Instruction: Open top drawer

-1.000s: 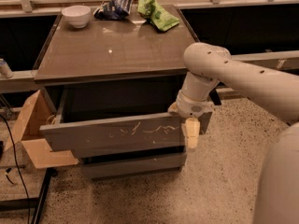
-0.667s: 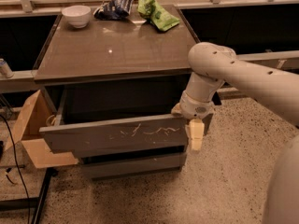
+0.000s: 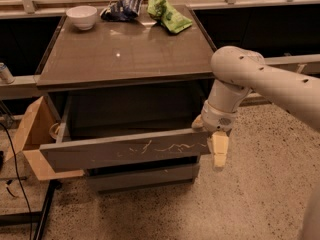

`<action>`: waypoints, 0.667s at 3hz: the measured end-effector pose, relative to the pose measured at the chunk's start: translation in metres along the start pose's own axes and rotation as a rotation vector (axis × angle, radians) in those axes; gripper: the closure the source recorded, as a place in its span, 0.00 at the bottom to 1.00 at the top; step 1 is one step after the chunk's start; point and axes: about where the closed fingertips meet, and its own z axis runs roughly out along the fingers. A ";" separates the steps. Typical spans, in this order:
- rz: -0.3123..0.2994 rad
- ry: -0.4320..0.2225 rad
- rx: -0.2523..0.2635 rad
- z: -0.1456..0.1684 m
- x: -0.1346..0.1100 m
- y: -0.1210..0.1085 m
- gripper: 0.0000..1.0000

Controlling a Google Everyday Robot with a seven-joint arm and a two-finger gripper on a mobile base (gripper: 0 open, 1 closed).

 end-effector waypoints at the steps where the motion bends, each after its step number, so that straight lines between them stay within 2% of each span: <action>1: 0.006 -0.004 0.029 -0.005 0.002 -0.006 0.00; 2: -0.005 0.006 0.090 -0.020 -0.002 -0.019 0.00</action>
Offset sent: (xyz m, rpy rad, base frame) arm 0.0319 -0.0030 0.0274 -0.0007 -0.1321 -0.0254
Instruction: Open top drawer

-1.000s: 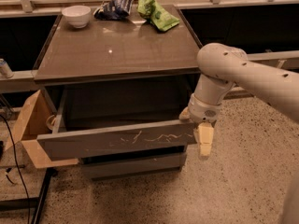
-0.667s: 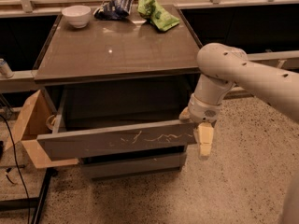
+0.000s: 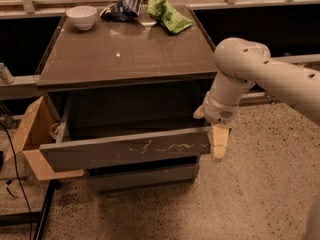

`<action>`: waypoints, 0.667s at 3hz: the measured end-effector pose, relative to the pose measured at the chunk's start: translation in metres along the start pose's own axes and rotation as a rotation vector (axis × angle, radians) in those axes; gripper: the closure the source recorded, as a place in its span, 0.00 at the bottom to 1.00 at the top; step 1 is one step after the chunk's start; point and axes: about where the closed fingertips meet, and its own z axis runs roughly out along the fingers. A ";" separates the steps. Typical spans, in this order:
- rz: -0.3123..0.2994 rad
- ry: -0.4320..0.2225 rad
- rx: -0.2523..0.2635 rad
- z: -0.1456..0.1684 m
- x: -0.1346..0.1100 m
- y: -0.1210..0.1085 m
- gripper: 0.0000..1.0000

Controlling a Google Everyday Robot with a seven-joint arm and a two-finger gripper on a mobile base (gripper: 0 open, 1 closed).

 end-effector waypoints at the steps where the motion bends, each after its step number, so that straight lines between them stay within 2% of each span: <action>1: -0.020 0.014 0.046 -0.010 -0.006 -0.015 0.00; 2: -0.049 0.025 0.089 -0.013 -0.014 -0.043 0.19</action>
Offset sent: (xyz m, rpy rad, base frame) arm 0.0629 0.0215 0.0168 -0.0125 -0.1452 0.0422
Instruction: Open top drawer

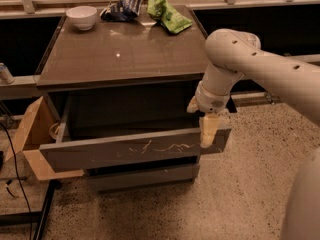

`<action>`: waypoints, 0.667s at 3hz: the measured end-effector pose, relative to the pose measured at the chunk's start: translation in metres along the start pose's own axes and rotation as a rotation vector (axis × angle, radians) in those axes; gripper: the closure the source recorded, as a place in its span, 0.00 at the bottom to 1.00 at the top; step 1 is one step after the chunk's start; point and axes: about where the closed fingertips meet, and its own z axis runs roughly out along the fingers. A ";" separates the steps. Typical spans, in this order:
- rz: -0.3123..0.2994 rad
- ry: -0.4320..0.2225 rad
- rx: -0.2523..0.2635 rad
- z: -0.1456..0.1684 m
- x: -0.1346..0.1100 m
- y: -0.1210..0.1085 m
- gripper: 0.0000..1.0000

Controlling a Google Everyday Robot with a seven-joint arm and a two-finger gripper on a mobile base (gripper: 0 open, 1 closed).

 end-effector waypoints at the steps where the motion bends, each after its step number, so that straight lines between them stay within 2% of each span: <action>1: -0.014 0.006 0.018 0.003 -0.003 -0.018 0.44; 2: -0.017 0.009 0.025 0.006 -0.004 -0.028 0.65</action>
Offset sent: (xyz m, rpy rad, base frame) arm 0.0398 0.0099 -0.0068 -0.0066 -0.0458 0.0108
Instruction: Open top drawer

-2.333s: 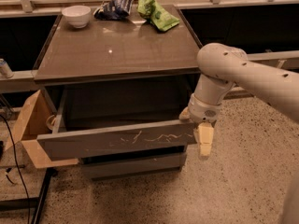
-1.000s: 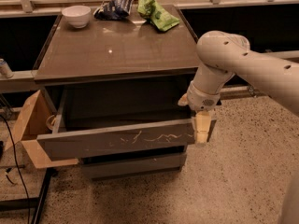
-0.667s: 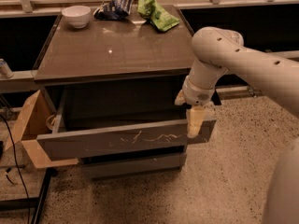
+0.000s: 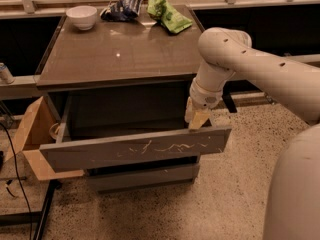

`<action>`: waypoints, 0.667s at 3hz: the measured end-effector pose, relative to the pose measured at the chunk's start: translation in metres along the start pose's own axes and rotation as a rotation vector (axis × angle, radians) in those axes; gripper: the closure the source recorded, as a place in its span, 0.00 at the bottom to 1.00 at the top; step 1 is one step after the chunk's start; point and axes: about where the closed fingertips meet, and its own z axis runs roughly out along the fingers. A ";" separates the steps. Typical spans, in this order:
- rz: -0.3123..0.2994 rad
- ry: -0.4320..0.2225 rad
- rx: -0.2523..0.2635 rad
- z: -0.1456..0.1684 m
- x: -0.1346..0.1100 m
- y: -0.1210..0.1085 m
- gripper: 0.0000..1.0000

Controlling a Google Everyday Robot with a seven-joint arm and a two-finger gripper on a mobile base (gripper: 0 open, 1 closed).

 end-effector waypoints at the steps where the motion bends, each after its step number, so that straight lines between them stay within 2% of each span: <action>1: 0.002 0.003 0.009 0.000 0.001 -0.004 0.96; 2: 0.004 0.005 0.014 0.000 0.001 -0.006 1.00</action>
Offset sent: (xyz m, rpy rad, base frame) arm 0.0135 -0.0035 0.0062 -0.0114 -0.0398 -0.0182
